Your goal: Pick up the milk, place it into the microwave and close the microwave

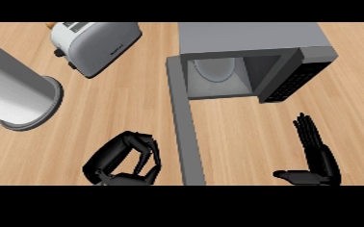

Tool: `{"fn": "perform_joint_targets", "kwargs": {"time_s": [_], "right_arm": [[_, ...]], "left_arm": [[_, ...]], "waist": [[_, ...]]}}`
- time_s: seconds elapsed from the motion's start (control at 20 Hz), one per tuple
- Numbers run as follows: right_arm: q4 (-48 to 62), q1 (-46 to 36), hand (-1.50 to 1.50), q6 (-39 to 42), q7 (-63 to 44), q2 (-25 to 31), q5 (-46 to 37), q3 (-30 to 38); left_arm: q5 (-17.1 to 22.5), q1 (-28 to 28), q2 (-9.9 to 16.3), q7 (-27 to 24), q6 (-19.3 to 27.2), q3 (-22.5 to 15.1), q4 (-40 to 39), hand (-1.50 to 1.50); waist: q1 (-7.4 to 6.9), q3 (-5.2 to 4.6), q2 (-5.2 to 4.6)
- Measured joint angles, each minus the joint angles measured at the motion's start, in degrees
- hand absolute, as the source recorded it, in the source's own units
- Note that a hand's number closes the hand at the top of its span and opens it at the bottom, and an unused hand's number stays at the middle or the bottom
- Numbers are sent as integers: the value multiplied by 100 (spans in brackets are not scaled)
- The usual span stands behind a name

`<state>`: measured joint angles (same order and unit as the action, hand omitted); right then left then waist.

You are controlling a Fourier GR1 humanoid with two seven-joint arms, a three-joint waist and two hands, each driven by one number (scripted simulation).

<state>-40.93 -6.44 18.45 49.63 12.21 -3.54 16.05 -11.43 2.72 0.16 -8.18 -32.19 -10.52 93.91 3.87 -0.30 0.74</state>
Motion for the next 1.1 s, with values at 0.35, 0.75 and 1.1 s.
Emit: {"fn": "perform_joint_targets", "kwargs": {"time_s": [0.35,0.75,1.1], "right_arm": [[-1817,1253,-150,600,-474,309,699,-82],[-3694,2121,-150,1143,-1240,421,1600,-398],[-5071,2479,-150,1491,-1961,537,2310,-728]], "left_arm": [[-177,-517,-6,-432,998,-937,-824,150],[301,-1010,11,-460,2258,-2491,-1783,150],[1048,-1777,66,-191,3846,-3655,-2229,150]], "waist": [[-24,3,-30],[15,4,-58],[131,2,-89]]}}
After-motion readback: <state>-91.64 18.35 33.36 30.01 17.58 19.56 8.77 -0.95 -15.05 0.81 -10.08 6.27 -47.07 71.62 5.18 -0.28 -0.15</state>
